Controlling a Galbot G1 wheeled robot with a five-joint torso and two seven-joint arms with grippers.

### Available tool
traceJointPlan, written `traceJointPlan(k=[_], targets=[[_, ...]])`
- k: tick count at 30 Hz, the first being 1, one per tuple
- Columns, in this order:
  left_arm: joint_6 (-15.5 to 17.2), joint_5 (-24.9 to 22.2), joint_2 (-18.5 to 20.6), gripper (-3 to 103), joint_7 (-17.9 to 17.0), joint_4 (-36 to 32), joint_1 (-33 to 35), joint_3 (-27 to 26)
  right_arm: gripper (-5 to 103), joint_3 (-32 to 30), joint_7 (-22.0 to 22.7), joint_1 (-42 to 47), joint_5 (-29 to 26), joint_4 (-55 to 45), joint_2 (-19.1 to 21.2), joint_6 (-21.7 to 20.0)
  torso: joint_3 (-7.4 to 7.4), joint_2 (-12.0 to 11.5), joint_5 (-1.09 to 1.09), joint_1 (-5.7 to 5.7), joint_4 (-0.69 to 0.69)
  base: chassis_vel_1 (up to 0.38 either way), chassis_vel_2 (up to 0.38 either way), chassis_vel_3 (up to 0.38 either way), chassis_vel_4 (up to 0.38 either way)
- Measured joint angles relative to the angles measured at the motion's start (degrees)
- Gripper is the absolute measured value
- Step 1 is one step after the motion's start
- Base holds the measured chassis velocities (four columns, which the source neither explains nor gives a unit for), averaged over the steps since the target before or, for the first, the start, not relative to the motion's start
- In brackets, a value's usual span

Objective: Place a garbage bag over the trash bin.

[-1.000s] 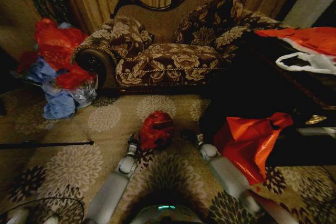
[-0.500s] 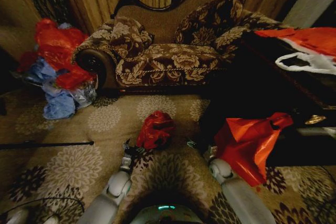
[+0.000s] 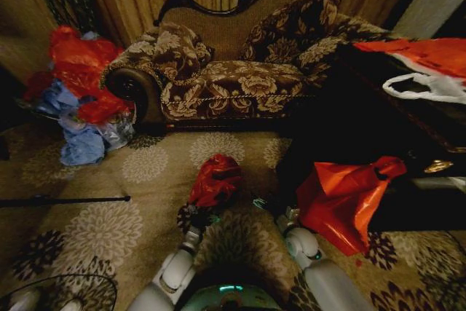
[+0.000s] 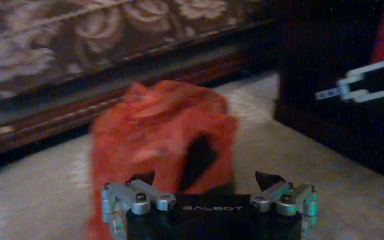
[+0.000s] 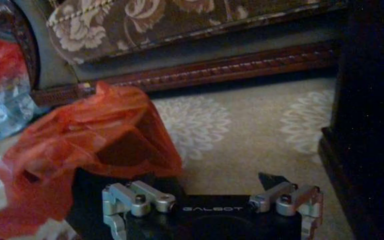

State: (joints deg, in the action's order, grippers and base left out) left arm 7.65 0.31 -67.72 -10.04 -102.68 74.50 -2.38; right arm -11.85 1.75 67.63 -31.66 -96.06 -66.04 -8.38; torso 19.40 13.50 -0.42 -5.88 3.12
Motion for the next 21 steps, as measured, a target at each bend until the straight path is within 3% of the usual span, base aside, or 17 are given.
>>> traceJointPlan(k=[8,17,21], targets=[[-0.16,-1.18,-1.65,100,0.32,8.40,-9.47,5.53,100,-1.84,-0.15,0.76,-0.01,0.24,0.82,0.12,0.00,0.00,0.00,0.00,0.00,0.000,0.000,0.000,0.000],[0.01,-2.86,-3.30,103,3.00,14.42,-14.64,7.25,100,-3.49,-0.44,2.04,0.07,0.60,0.94,0.39,0.01,0.00,0.00,0.00,0.00,0.000,0.000,0.000,0.000],[-0.11,-3.21,-3.59,90,3.05,15.42,-14.79,7.56,100,-3.80,-0.54,2.15,0.15,1.19,0.87,0.65,0.00,0.00,0.00,0.00,0.00,0.000,0.000,0.000,0.000]])
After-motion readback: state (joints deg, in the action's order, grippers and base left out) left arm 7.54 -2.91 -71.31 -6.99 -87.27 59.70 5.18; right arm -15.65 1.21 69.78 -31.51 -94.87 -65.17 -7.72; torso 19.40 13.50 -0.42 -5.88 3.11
